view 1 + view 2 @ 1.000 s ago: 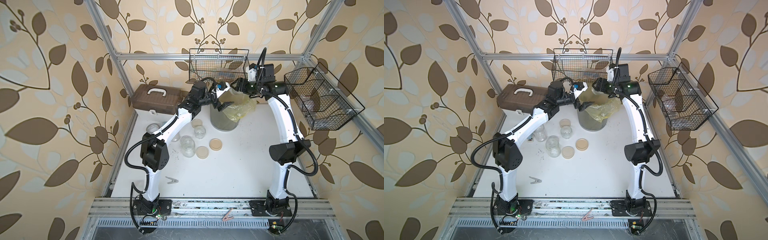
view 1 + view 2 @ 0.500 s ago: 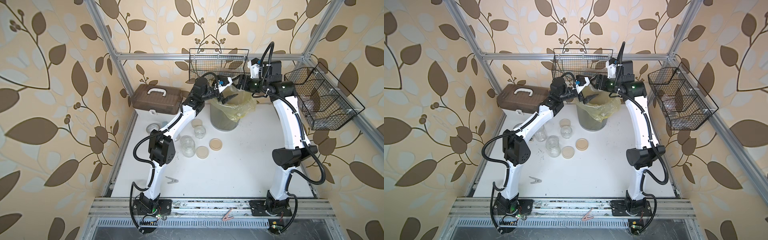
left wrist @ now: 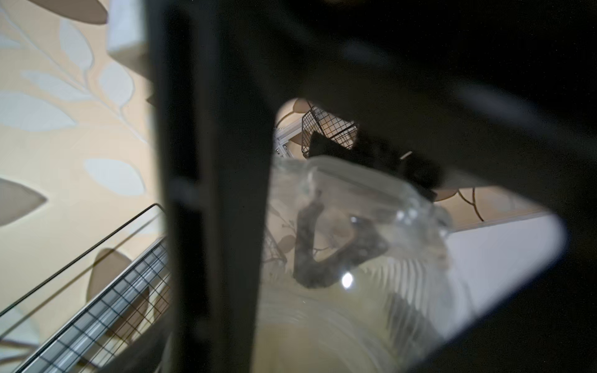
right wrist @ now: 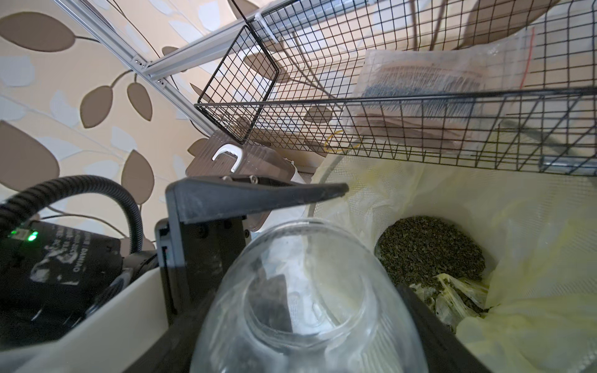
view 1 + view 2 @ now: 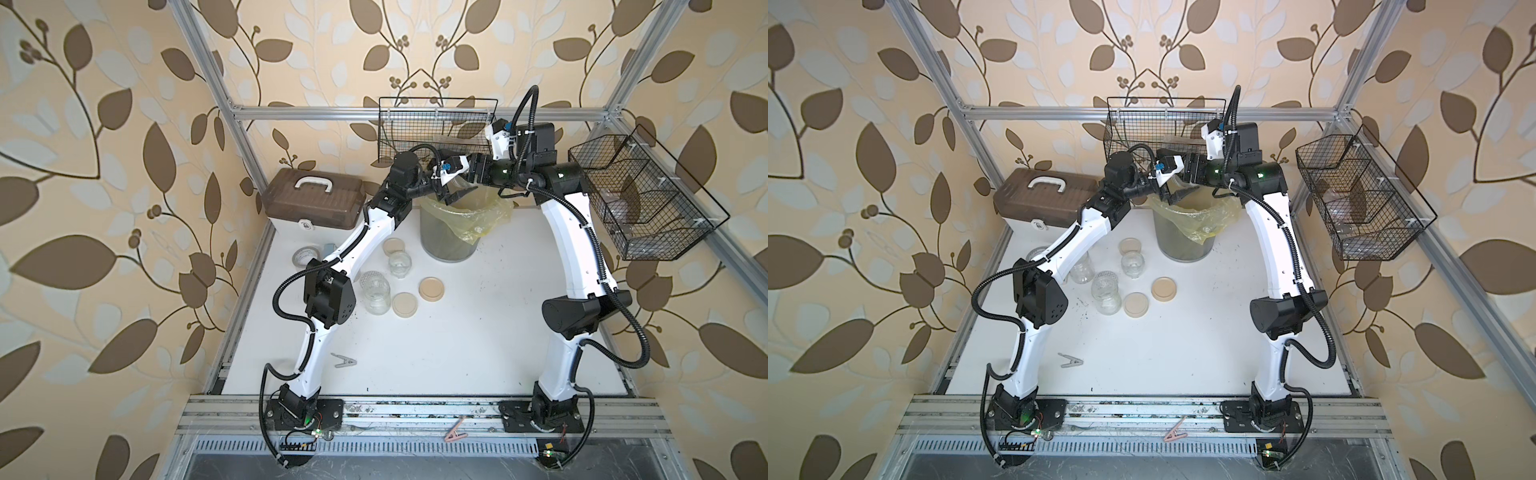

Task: Empty moldy tea leaves from jars
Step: Pour the moldy tea leaves from the jar into the trash bin.

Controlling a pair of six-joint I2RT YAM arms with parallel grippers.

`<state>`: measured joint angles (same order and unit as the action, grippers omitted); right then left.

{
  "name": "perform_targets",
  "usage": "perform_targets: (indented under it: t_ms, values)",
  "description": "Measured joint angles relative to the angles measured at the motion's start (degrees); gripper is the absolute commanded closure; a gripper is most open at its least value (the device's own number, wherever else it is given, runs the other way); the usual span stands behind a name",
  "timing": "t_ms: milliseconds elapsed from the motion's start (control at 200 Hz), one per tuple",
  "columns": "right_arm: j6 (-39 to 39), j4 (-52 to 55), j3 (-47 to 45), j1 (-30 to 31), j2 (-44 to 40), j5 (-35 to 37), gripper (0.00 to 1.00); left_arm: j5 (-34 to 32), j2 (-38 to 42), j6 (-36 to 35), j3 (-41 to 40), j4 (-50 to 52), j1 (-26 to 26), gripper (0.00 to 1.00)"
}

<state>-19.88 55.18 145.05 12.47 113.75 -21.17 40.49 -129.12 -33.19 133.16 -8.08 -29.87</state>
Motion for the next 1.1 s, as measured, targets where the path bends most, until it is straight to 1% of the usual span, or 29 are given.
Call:
perform_targets:
  t_ms: [145,255,365,490,555,670,725,780,790,1025,1100]
  values:
    - [0.31,0.13,0.0,-0.31,0.02,0.0,0.56,0.09,-0.59,-0.02,0.5,-0.02,-0.22,0.25]
    - [0.09,0.09,0.0,-0.5,0.13,0.15,0.55,-0.5,-0.83,1.42,0.5,-0.55,-0.52,0.29]
    - [-0.52,-0.76,0.0,-0.85,0.13,0.66,0.55,-3.02,-1.05,5.29,0.5,-1.64,-1.27,0.38]
    - [-1.6,-3.21,-0.48,-1.09,0.13,1.6,0.56,-8.0,-1.36,11.19,0.5,-3.19,-2.29,0.38]
    - [-2.45,-5.4,-1.14,-1.14,0.13,1.97,0.57,-11.21,-1.49,14.34,0.5,-4.04,-2.82,0.37]
    - [-4.26,-8.79,-2.08,-1.25,0.26,2.8,0.58,-16.79,-1.62,18.71,0.5,-5.27,-3.72,0.29]
    - [-4.87,-9.9,-2.14,-1.25,0.44,3.17,0.59,-18.78,-1.64,19.85,0.52,-5.66,-3.98,0.19]
    - [-5.51,-10.67,-2.14,-1.25,0.66,3.23,0.6,-20.24,-1.64,20.0,0.63,-5.66,-4.22,0.03]
    - [-5.73,-10.75,-2.14,-1.25,0.66,3.26,0.6,-20.55,-1.64,19.89,0.66,-5.68,-4.26,0.02]
    - [-5.79,-11.63,-2.14,-2.4,0.76,6.88,0.62,-24.52,-1.33,16.76,0.46,-1.51,-5.03,0.01]
    - [-5.33,-11.69,-2.14,-2.95,0.76,8.81,0.62,-24.61,0.02,15.74,-1.62,-0.11,-4.92,0.01]
